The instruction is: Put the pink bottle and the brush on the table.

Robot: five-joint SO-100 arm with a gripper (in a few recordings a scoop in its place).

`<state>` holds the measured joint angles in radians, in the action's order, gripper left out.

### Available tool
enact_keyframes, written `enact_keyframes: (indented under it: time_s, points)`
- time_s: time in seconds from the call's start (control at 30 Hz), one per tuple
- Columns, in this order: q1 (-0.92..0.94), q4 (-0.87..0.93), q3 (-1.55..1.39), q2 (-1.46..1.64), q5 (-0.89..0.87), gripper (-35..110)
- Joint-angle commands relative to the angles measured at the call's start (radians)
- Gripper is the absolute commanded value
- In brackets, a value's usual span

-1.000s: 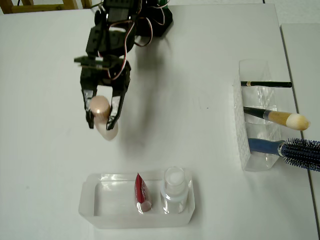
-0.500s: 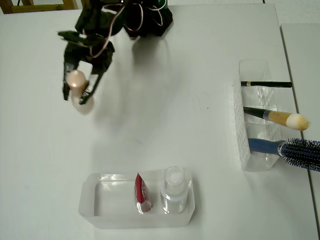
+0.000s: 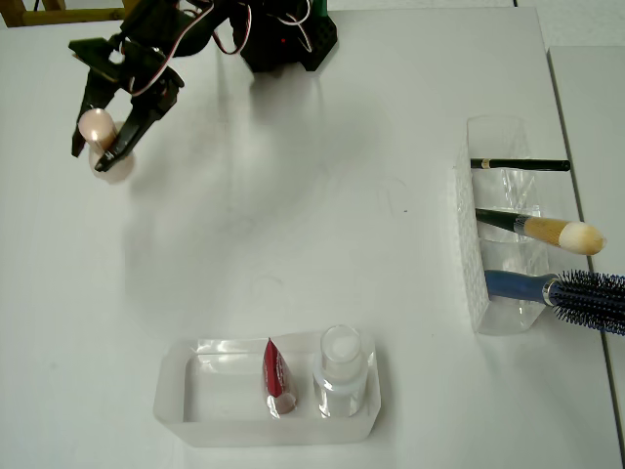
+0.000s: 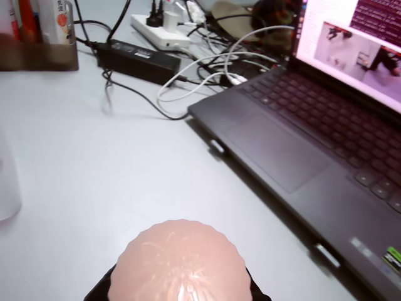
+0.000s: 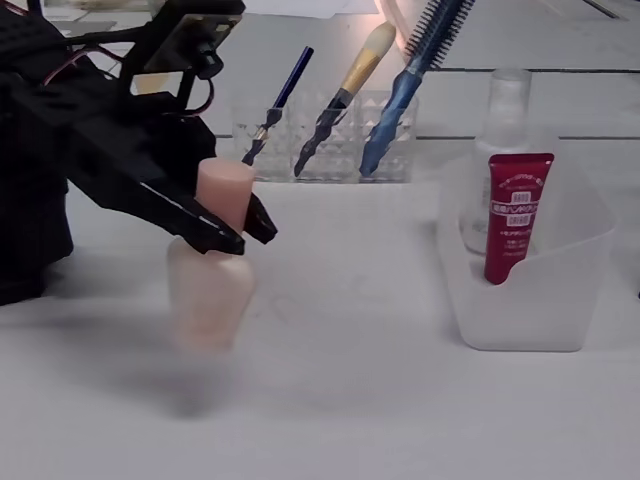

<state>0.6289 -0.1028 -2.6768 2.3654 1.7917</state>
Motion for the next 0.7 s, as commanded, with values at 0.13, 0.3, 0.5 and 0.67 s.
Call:
enact_keyframes:
  time_s: [0.13, 0.3, 0.5, 0.67]
  points:
    - [0.087, -0.115, -0.037, 0.032, 0.025, 0]
    - [0.146, -0.215, -0.077, 0.020, 0.021, 0]
    - [0.227, -0.319, -0.100, -0.043, 0.025, 0]
    - [0.288, -0.407, -0.104, -0.132, 0.040, 0]
